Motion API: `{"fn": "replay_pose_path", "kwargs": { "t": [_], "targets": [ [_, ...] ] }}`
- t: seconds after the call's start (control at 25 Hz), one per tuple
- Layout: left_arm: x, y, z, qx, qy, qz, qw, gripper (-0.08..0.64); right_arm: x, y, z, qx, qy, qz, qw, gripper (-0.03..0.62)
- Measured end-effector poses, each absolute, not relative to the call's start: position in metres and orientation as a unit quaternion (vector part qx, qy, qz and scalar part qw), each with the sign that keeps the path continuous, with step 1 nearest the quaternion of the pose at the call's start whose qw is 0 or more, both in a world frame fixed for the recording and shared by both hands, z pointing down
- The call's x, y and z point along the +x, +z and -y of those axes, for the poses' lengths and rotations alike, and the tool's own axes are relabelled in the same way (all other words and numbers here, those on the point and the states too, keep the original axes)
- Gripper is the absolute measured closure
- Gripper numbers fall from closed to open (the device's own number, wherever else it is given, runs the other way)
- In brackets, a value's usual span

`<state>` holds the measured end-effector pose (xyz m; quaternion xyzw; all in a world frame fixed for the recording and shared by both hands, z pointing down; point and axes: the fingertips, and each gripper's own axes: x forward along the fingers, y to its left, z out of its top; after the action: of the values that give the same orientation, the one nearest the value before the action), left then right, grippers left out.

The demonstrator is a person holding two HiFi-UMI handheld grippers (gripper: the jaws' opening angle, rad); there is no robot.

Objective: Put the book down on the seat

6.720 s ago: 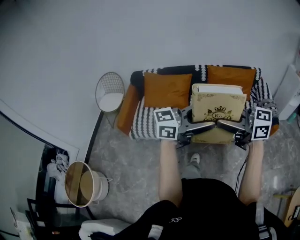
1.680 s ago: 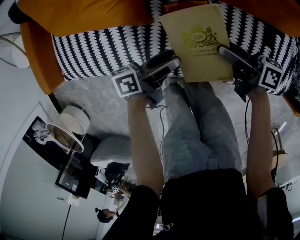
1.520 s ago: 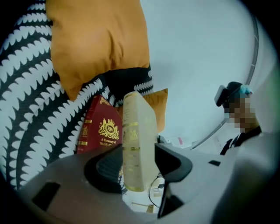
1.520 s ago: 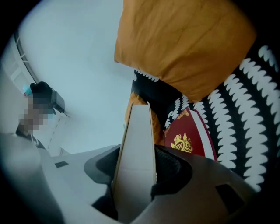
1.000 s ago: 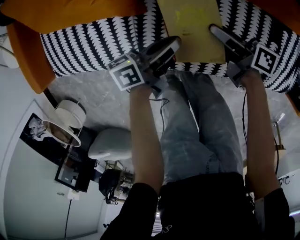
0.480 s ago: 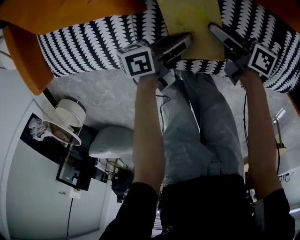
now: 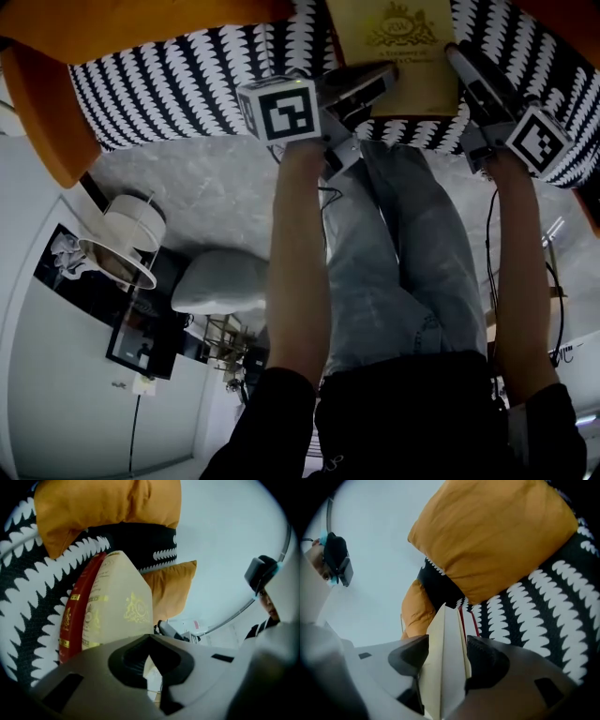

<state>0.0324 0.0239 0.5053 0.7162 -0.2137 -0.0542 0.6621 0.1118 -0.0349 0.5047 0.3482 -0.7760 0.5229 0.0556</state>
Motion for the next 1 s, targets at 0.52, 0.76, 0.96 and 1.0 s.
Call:
{"fn": "replay_pose_path", "kwargs": {
  "t": [0.52,0.76,0.96,1.0],
  "targets": [
    [0.0,0.455,-0.01,0.711,0.027,0.298,0.637,0.546,0.049,0.434,0.017,0.348,0.335,0.812,0.327,0.569],
    [-0.006,0.456,-0.009,0.712,0.058,0.341,0.611,0.546,0.033,0.441,0.011,0.366,0.304,0.794,0.379,0.574],
    [0.024,0.499,-0.012,0.731,0.129,0.409,0.53,0.546,0.062,0.489,0.008,0.364,0.294,0.785,0.405,0.574],
    [0.025,0.504,-0.009,0.734,0.145,0.425,0.51,0.546,0.061,0.494,0.011,0.363,0.291,0.784,0.412,0.573]
  ]
}}
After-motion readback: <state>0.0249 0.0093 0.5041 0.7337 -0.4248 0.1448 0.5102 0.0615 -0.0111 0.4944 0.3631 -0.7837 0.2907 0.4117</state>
